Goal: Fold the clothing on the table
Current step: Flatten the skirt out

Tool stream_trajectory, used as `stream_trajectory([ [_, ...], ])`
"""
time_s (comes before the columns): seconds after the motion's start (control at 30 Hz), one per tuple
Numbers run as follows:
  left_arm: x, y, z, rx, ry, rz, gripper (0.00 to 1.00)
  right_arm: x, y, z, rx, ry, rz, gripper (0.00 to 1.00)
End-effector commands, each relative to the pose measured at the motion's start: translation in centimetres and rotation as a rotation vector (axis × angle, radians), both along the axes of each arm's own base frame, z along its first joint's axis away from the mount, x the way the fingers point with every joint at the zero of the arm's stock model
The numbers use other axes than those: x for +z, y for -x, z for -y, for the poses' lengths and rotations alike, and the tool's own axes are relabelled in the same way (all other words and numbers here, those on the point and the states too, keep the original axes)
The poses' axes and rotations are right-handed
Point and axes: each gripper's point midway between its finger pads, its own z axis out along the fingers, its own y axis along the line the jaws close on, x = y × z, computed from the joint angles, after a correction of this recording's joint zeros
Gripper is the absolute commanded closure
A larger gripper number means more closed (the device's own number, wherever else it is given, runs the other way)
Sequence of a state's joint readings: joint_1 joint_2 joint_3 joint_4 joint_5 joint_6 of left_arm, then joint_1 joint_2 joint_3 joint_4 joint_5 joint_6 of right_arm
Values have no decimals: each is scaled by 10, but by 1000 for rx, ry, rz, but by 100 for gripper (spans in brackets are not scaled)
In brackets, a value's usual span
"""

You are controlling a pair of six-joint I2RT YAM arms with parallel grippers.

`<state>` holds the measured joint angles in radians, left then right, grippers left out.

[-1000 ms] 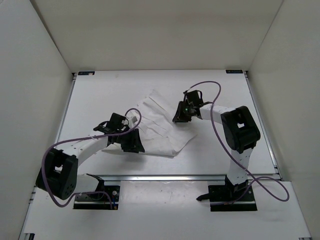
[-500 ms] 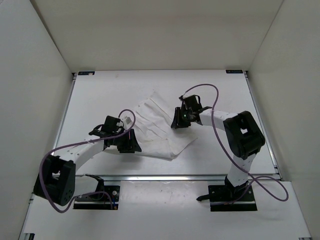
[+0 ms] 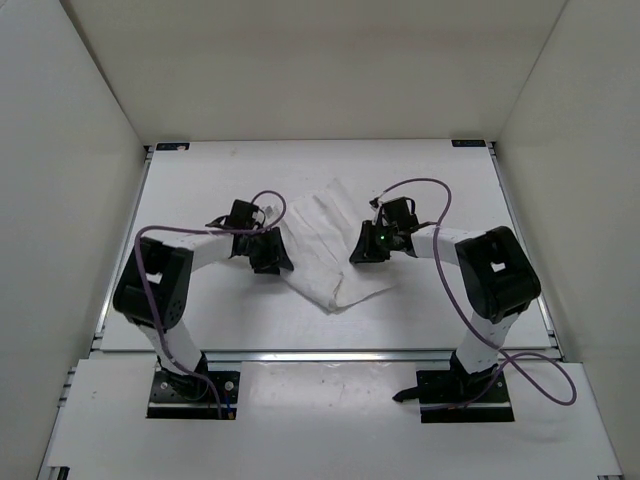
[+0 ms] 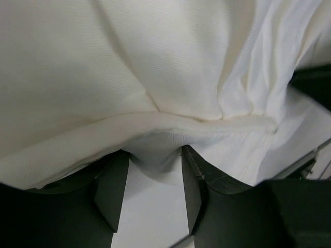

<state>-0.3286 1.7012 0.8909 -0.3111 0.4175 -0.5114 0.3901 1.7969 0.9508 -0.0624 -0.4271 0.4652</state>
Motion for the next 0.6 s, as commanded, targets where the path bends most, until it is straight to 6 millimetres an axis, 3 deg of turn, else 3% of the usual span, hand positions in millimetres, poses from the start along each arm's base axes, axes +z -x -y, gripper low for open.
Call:
stream_trajectory([
  [0.0,6,-61,5,56,-26,105,44,-12,6,30,-76,54,-31,83],
  [0.07,18,-89,15,56,1,133,45,-12,4,36,-82,60,-37,81],
  [0.13,18,-104,19,51,3,135,45,-8,1,38,-63,70,-32,78],
  [0.23,32,-110,15,49,9,153,44,17,-10,33,-41,81,29,68],
  [0.27,31,-106,11,55,6,151,44,22,-10,30,-39,79,40,64],
  [0.3,47,-104,5,68,21,182,44,34,-11,23,-27,71,73,62],
  [0.37,59,-94,-2,80,60,196,43,54,-17,7,30,21,141,60],
  [0.4,58,-87,-8,89,68,187,43,58,-17,2,54,0,152,58],
  [0.47,77,-76,-17,100,93,223,40,62,-16,-13,98,-46,138,55],
  [0.5,72,-66,-20,97,104,202,39,60,-22,-16,101,-53,133,56],
  [0.57,89,-53,-25,93,162,225,36,55,-19,-24,130,-87,99,56],
])
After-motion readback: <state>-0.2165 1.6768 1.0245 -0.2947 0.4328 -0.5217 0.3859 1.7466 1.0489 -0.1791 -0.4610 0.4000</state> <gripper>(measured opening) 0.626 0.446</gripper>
